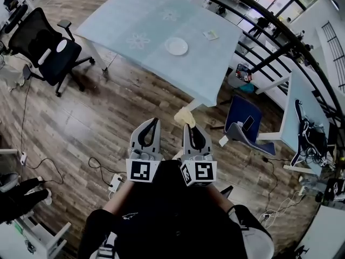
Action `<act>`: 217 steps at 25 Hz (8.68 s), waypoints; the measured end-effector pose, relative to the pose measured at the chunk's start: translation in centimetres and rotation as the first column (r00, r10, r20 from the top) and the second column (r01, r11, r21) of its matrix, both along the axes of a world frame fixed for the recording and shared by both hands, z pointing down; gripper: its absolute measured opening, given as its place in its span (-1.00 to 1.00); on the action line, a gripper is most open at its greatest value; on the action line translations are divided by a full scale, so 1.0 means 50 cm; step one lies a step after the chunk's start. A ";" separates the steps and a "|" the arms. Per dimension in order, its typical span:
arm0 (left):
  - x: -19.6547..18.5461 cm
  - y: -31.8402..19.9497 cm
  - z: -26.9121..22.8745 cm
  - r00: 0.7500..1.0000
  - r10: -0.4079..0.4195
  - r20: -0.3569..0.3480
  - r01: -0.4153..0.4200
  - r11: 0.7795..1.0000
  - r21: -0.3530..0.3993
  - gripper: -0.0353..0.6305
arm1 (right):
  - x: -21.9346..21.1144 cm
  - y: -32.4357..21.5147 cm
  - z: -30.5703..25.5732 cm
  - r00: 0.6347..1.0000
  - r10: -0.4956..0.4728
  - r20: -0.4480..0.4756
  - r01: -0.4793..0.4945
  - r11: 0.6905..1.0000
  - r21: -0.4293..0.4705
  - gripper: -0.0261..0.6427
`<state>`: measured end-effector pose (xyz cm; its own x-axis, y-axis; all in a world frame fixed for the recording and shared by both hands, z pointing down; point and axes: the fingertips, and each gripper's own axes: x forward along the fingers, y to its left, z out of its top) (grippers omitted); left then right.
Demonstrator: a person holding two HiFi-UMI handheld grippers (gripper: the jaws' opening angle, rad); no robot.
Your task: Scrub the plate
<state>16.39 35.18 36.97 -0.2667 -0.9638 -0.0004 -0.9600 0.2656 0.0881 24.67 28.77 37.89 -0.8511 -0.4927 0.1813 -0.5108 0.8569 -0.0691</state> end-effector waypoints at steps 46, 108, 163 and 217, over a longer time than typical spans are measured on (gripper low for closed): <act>-0.240 -0.275 0.028 0.995 0.103 -0.016 -0.104 0.992 -0.067 -0.85 | -0.261 -0.271 0.032 0.996 0.086 -0.019 -0.087 0.994 -0.070 -0.78; -0.592 -0.890 0.071 0.715 0.698 -0.043 -0.699 0.710 -0.090 -0.85 | -0.567 -0.748 0.072 0.761 0.636 -0.127 -0.648 0.749 -0.138 -0.78; -0.655 -0.964 0.257 0.778 0.622 -0.082 -0.623 0.751 -0.218 -0.85 | -0.686 -0.921 0.587 0.834 0.342 -0.433 -0.546 0.626 -0.556 -0.78; -0.609 -0.935 0.265 0.732 0.678 -0.074 -0.674 0.703 -0.226 -0.85 | -0.540 -0.931 0.645 0.721 0.403 -0.564 -0.676 0.590 -0.442 -0.78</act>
